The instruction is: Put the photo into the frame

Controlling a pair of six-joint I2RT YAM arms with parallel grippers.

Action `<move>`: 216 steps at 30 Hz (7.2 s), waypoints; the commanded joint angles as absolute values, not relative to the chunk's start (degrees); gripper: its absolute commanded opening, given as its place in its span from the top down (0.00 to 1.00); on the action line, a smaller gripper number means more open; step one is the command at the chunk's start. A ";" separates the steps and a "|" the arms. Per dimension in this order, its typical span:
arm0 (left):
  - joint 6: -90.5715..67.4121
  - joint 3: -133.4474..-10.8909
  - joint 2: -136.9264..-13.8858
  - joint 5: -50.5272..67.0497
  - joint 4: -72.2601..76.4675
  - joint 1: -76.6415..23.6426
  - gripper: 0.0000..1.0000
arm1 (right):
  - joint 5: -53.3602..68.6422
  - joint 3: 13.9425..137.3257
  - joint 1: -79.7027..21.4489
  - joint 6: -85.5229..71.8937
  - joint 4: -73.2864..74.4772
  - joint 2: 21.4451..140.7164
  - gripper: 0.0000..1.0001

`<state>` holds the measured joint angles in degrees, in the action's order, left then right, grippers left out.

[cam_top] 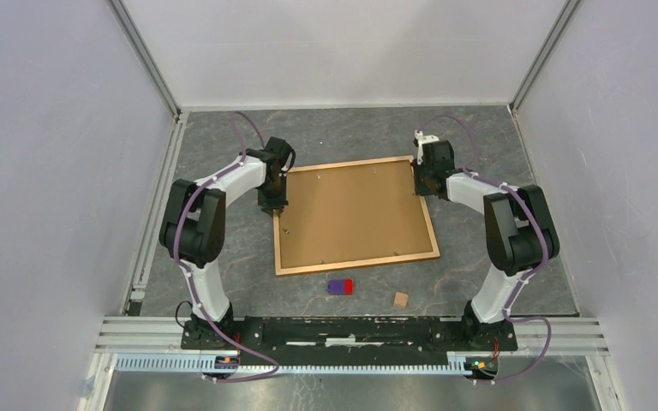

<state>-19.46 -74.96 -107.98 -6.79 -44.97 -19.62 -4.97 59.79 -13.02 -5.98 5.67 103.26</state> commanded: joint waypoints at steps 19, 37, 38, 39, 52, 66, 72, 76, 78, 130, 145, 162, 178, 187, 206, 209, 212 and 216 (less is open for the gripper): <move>-23.51 -69.09 -87.63 0.80 -46.35 -15.15 0.17 | -5.76 54.40 -10.23 -6.99 2.83 97.97 0.39; -96.62 -35.81 -59.45 9.91 -35.89 -29.09 0.27 | -4.10 53.01 -10.25 -7.56 2.87 97.36 0.39; -96.86 -36.31 -60.82 10.19 -36.05 -29.09 0.29 | -4.13 52.92 -10.25 -7.48 2.81 97.34 0.39; -97.47 -36.53 -62.67 10.74 -35.90 -29.09 0.31 | -4.11 52.80 -10.27 -7.50 2.71 97.30 0.39; -98.60 -36.02 -75.22 11.18 -27.84 -29.12 0.26 | -1.62 54.48 -10.23 -8.09 1.63 99.70 0.40; -99.49 -35.03 -72.91 7.27 -33.81 -34.21 0.23 | -1.00 54.93 -10.27 -7.94 1.39 100.59 0.41; -105.05 -28.37 -67.08 4.45 -31.21 -36.04 0.24 | -0.22 54.60 -10.23 -8.24 1.17 100.04 0.41; -104.49 -29.11 -70.90 2.29 -27.00 -35.53 0.31 | -0.38 53.42 -10.23 -8.10 0.90 99.37 0.41; -103.51 -30.79 -74.56 2.34 -24.47 -35.51 0.36 | -0.51 52.78 -10.24 -8.09 0.89 99.03 0.41; -63.07 -63.71 -97.64 11.25 -37.45 -16.75 0.28 | -8.85 42.49 -27.31 -11.15 4.34 71.53 0.13; -55.83 -67.73 -106.50 5.40 -39.10 -17.49 0.67 | -10.15 39.94 -24.77 -9.99 0.43 70.71 0.14; -28.35 -76.84 -108.82 -0.70 -41.51 -17.39 0.98 | 4.89 59.11 -17.98 -3.15 7.41 94.78 0.20; -25.40 -75.03 -107.73 -0.26 -40.14 -19.06 0.98 | 0.62 57.65 -19.91 -1.39 3.38 100.14 0.32; -25.57 -73.92 -106.92 1.40 -39.81 -20.52 0.98 | 2.28 57.81 -20.11 -4.15 3.15 101.76 0.45; -27.07 -77.68 -108.44 2.50 -40.32 -20.75 0.98 | 0.92 44.82 -21.27 -6.48 2.09 91.87 0.53; -26.95 -77.35 -108.98 1.95 -40.81 -20.63 0.98 | 1.31 47.28 -21.30 -6.16 2.82 94.94 0.50; -26.73 -77.50 -109.03 1.83 -40.99 -20.65 0.98 | 0.45 47.63 -21.38 -6.19 1.79 95.96 0.48; -26.54 -77.54 -108.54 0.89 -41.03 -20.55 0.98 | -1.10 49.21 -21.47 -5.83 1.50 96.63 0.45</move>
